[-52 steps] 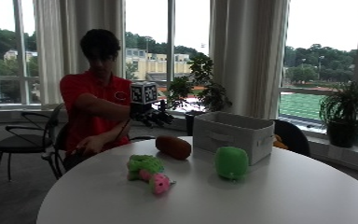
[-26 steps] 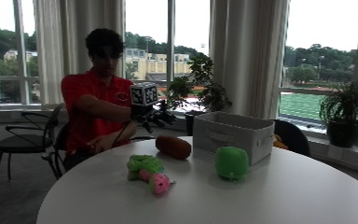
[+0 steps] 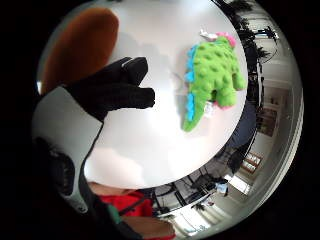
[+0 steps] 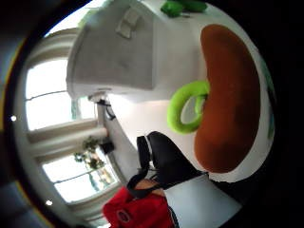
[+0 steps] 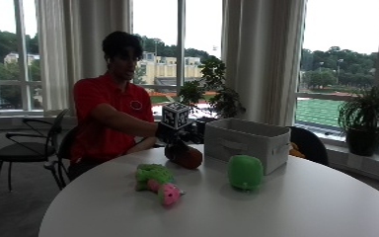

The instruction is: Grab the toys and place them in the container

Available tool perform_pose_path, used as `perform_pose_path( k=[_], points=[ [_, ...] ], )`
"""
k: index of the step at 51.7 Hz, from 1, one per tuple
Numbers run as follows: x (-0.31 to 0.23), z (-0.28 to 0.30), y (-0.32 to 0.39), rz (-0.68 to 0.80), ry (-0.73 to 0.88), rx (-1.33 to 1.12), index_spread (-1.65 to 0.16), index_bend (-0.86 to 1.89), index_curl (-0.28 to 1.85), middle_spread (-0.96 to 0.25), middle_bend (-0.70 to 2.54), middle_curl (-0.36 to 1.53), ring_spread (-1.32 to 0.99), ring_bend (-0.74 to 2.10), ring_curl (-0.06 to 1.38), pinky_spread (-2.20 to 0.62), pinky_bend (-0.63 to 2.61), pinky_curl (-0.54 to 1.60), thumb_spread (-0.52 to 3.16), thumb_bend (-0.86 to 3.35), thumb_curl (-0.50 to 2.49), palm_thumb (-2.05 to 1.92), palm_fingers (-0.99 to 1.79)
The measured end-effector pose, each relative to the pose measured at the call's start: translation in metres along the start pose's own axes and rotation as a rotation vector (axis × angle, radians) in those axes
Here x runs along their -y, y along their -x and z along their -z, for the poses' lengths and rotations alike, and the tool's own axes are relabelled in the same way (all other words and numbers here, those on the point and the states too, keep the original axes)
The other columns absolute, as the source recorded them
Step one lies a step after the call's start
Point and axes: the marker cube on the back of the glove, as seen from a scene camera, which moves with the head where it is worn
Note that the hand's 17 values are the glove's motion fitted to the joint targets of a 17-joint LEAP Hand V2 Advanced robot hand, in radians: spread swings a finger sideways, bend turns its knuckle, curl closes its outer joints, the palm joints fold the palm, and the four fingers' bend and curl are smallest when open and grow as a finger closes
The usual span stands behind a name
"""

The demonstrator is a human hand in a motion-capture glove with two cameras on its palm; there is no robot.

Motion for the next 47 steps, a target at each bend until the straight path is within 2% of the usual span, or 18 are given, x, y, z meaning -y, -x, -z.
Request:
perform_pose_path(
  k=[5, 10, 20, 35, 41, 42, 45, 47],
  points=[
    [0.025, -0.002, -0.017, -0.02, 0.043, -0.035, -0.36, 0.09, 0.14, -0.04, 0.09, 0.19, 0.0, 0.38, 0.21, 0.05, 1.44, 0.45, 1.08, -0.02, 0.25, 0.01, -0.2],
    [0.024, -0.028, 0.005, 0.035, 0.143, -0.049, -0.36, 0.09, 0.14, -0.02, 0.08, 0.17, 0.03, 0.37, 0.22, 0.04, 1.49, 0.45, 1.11, 0.01, 0.28, 0.09, -0.24],
    [0.03, -0.036, 0.006, -0.01, 0.196, -0.183, -0.37, 0.17, 0.18, 0.0, 0.05, 0.14, 0.07, 0.32, 0.22, 0.02, 1.51, 0.44, 1.17, 0.01, 0.32, 0.18, -0.21],
    [0.042, -0.025, -0.008, -0.069, 0.194, -0.276, -0.43, 0.39, 0.3, -0.01, 0.05, 0.07, 0.04, 0.67, 0.31, -0.12, 1.4, 0.38, 1.27, 0.04, 0.37, 0.31, 0.02],
    [0.04, -0.026, -0.006, -0.065, 0.113, -0.277, -0.43, 0.52, 0.35, -0.03, 0.05, 0.03, -0.07, 0.82, 0.34, -0.24, 1.45, 0.37, 1.32, 0.09, 0.41, 0.42, 0.26],
    [0.038, -0.028, -0.004, -0.063, 0.095, -0.27, -0.42, 0.53, 0.36, -0.04, 0.07, 0.04, -0.11, 0.87, 0.35, -0.29, 1.48, 0.37, 1.32, 0.12, 0.43, 0.47, 0.36],
    [0.031, -0.033, 0.008, -0.068, 0.057, -0.231, -0.41, 0.53, 0.38, -0.06, 0.1, 0.04, -0.18, 0.91, 0.36, -0.33, 1.48, 0.37, 1.31, 0.13, 0.45, 0.52, 0.41],
    [0.027, -0.034, 0.012, -0.075, 0.049, -0.21, -0.41, 0.59, 0.42, -0.11, 0.2, 0.06, -0.25, 0.94, 0.37, -0.36, 1.39, 0.35, 1.26, 0.16, 0.48, 0.59, 0.56]
  ],
)
